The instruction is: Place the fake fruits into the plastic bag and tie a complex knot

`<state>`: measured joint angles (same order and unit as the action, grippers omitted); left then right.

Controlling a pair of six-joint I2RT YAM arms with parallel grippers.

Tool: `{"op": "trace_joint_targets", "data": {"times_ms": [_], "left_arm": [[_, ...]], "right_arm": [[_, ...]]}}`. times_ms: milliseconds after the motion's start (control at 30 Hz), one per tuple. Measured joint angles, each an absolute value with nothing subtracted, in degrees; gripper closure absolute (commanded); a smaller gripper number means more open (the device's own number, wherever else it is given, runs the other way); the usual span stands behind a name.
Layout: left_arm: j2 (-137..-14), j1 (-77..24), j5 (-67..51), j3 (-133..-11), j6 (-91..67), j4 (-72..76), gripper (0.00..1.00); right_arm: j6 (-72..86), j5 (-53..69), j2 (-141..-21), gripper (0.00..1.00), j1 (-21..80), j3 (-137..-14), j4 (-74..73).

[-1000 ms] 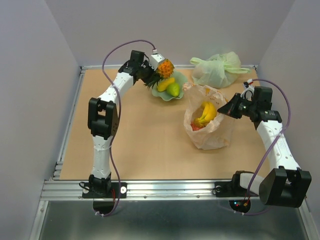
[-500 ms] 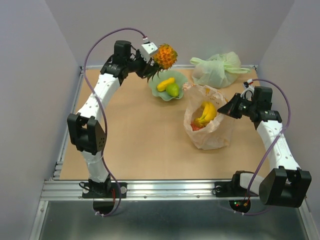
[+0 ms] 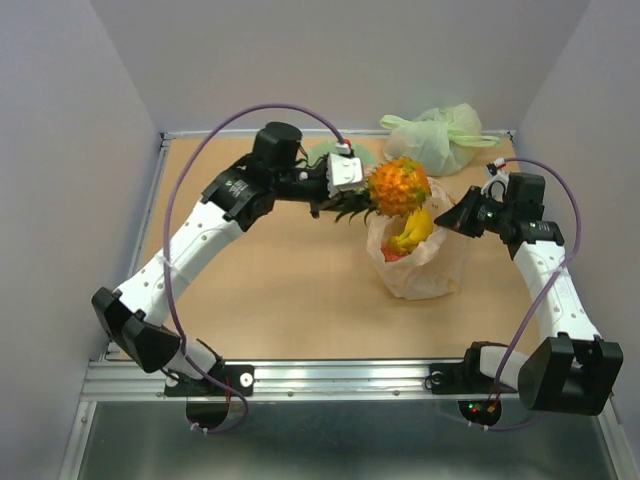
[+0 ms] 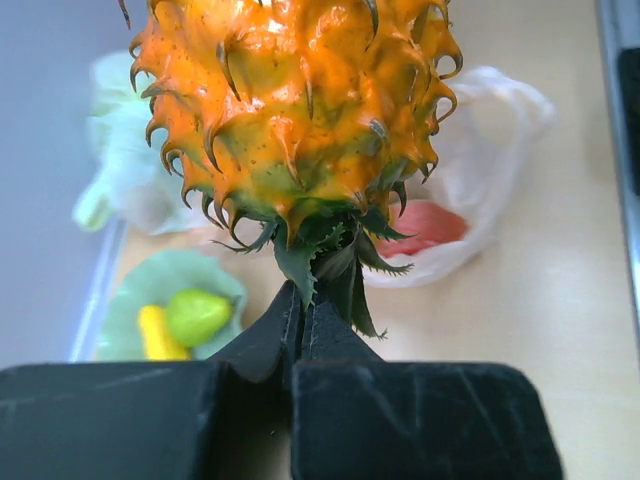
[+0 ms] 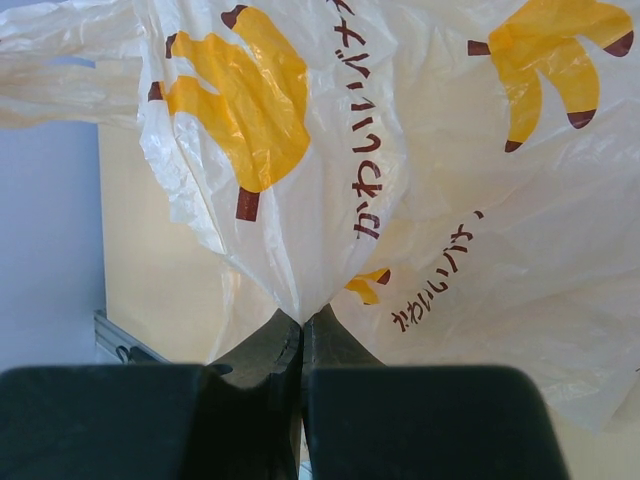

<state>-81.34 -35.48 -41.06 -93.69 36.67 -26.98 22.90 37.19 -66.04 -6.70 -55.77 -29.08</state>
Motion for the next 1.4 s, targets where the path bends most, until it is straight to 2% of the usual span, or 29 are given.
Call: {"op": "trace_joint_targets", "data": {"times_ms": [167, 333, 533, 633, 800, 867, 933, 1000, 1167, 1333, 1400], "left_arm": [[-89.1, -41.9, -36.8, -93.2, 36.2, -29.7, 1.0], [-101.2, -43.3, -31.1, -96.3, 36.2, -34.3, 1.0], [-108.2, -44.2, -26.4, -101.0, 37.5, -39.7, 1.0], [-110.0, -45.5, -26.2, -106.6, 37.1, -41.3, 1.0], [-119.0, -47.3, -24.2, -127.2, 34.6, -48.8, 0.96], [-121.6, -47.5, -23.0, -131.4, 33.8, -49.9, 0.94], [-122.6, -47.9, -22.3, -132.0, 32.6, -50.0, 0.95], [-123.7, -49.0, -21.4, -132.0, 31.3, -49.1, 1.0], [-125.1, -51.8, -19.8, -129.8, 27.4, -45.6, 1.0], [-124.0, -50.0, -22.9, -124.6, 19.5, -36.9, 0.85], [-124.0, -49.0, -24.1, -124.6, 17.1, -34.8, 0.83]], "right_arm": [[22.9, 37.4, -65.5, 1.0, -6.7, -55.8, -29.1], [22.9, 37.4, -63.4, 0.99, -6.7, -56.0, -29.1], [22.9, 37.8, -62.1, 1.0, -6.7, -57.2, -29.1], [22.9, 38.2, -62.0, 1.0, -6.7, -57.2, -29.1], [22.8, 38.7, -61.6, 1.0, -7.5, -57.3, -28.7], [22.8, 38.5, -61.4, 1.0, -7.9, -57.3, -28.3], [22.8, 39.0, -61.3, 1.0, -7.8, -57.3, -28.4], [22.8, 39.3, -61.3, 1.0, -7.6, -57.3, -28.5], [22.7, 39.5, -60.6, 1.0, -7.3, -57.3, -28.6], [22.7, 39.5, -60.4, 1.0, -7.3, -57.3, -28.6], [22.7, 39.4, -60.4, 1.0, -7.3, -57.3, -28.6]]}}
